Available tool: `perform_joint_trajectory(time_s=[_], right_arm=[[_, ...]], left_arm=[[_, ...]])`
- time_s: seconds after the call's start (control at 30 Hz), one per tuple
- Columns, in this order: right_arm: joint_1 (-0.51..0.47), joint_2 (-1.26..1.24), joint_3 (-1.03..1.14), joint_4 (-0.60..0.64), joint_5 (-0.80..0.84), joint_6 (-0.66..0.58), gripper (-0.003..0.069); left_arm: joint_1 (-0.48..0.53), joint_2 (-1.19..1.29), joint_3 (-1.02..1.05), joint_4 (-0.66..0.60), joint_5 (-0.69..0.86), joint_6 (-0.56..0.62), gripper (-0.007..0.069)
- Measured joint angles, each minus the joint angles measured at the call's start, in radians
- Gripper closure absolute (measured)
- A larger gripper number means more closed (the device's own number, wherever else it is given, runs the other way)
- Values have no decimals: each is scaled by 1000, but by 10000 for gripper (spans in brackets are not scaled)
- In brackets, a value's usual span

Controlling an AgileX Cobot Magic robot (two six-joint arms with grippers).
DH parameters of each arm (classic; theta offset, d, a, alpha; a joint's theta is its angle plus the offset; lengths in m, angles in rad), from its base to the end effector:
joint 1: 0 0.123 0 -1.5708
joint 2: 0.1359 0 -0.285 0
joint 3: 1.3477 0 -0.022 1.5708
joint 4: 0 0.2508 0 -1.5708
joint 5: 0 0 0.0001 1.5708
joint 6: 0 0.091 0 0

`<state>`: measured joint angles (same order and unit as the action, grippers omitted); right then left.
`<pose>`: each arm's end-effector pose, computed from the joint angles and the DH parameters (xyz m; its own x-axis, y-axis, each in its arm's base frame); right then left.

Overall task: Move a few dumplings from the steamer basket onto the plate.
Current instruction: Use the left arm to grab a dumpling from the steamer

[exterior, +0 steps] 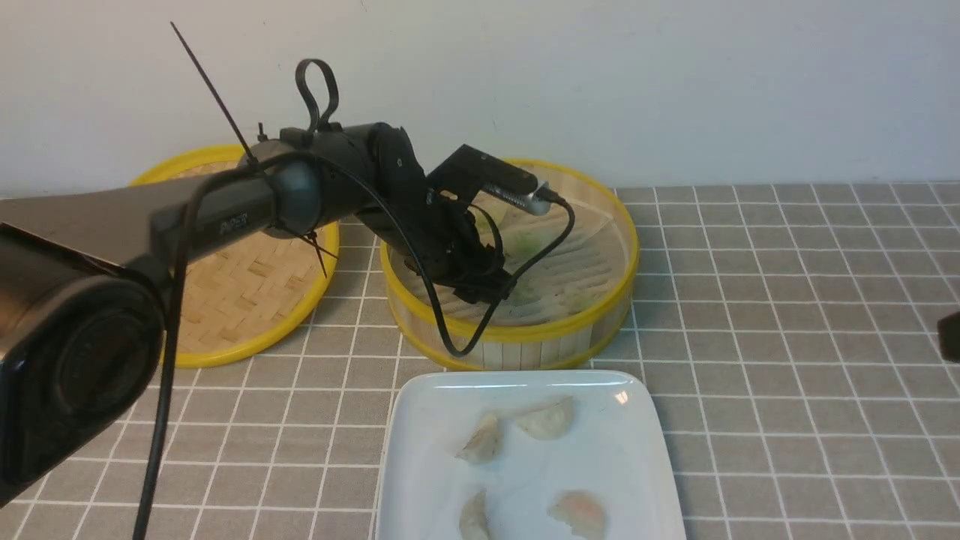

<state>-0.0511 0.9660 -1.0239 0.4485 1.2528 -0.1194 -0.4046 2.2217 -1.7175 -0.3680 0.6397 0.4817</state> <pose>0.1572 0.0295 0.3623 -0.8827 0.0725 -0.4643 -0.1226 0.9183 0.3764 0.4392 -0.2094 0.1668 -0.6842 0.4850 -0.5447 0.6210 0.7790 -0.0864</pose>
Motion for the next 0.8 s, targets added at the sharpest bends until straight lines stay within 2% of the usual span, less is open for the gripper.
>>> perform_joint_trajectory(time_s=[0.37, 0.43, 0.57, 0.8], right_arm=[[0, 0, 0, 0, 0, 2, 673], [0, 0, 0, 0, 0, 2, 673], [0, 0, 0, 0, 0, 2, 673], [0, 0, 0, 0, 0, 2, 673]], left_arm=[[0, 14, -6, -50, -1, 21, 238], [0, 14, -11, -61, 10, 39, 288], [-16, 12, -14, -83, 41, 87, 479], [-25, -20, -15, -77, 102, 103, 487]])
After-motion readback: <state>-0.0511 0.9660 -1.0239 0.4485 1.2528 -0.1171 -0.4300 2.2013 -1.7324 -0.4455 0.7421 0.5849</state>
